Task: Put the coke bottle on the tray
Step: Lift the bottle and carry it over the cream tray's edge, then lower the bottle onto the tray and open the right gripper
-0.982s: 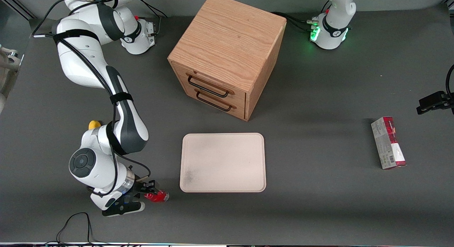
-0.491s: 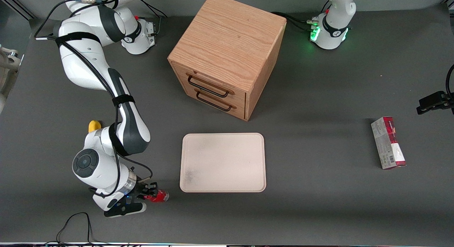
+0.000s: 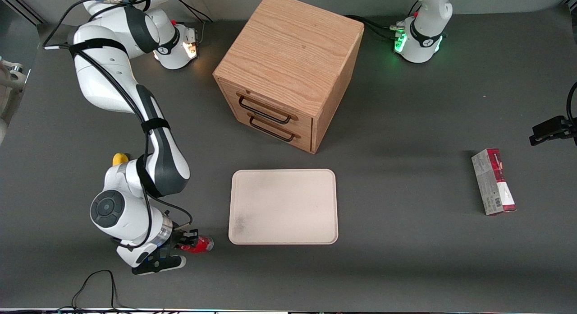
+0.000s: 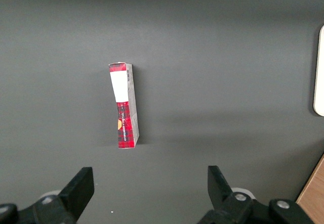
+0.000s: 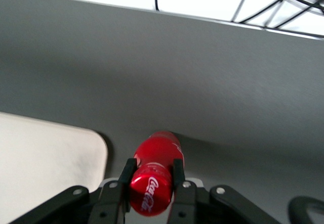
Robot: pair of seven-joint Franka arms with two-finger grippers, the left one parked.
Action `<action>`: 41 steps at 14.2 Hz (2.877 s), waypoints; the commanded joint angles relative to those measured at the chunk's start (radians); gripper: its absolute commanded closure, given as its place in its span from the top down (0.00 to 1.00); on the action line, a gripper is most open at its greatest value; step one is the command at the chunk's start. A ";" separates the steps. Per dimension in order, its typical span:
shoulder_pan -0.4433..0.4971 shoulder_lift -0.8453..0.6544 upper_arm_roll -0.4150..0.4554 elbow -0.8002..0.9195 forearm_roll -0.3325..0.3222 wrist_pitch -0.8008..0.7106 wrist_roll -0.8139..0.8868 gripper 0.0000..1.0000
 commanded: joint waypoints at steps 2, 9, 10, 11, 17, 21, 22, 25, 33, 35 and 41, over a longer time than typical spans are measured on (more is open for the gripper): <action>0.002 -0.160 0.008 0.002 -0.038 -0.220 -0.052 0.00; 0.003 -0.354 0.146 0.007 -0.041 -0.345 -0.032 0.00; 0.003 -0.349 0.188 0.007 -0.043 -0.322 -0.011 0.00; 0.008 -0.336 0.213 0.005 -0.044 -0.279 0.020 0.00; 0.061 -0.175 0.235 -0.059 -0.116 -0.060 0.058 0.00; 0.061 -0.124 0.236 -0.125 -0.145 0.026 0.070 0.00; 0.061 -0.112 0.236 -0.125 -0.159 0.030 0.070 0.00; 0.061 -0.081 0.235 -0.131 -0.185 0.033 0.074 0.02; 0.061 -0.050 0.235 -0.134 -0.230 0.099 0.080 0.12; 0.058 -0.047 0.235 -0.134 -0.227 0.099 0.080 0.50; 0.051 -0.085 0.226 -0.133 -0.219 0.086 0.098 1.00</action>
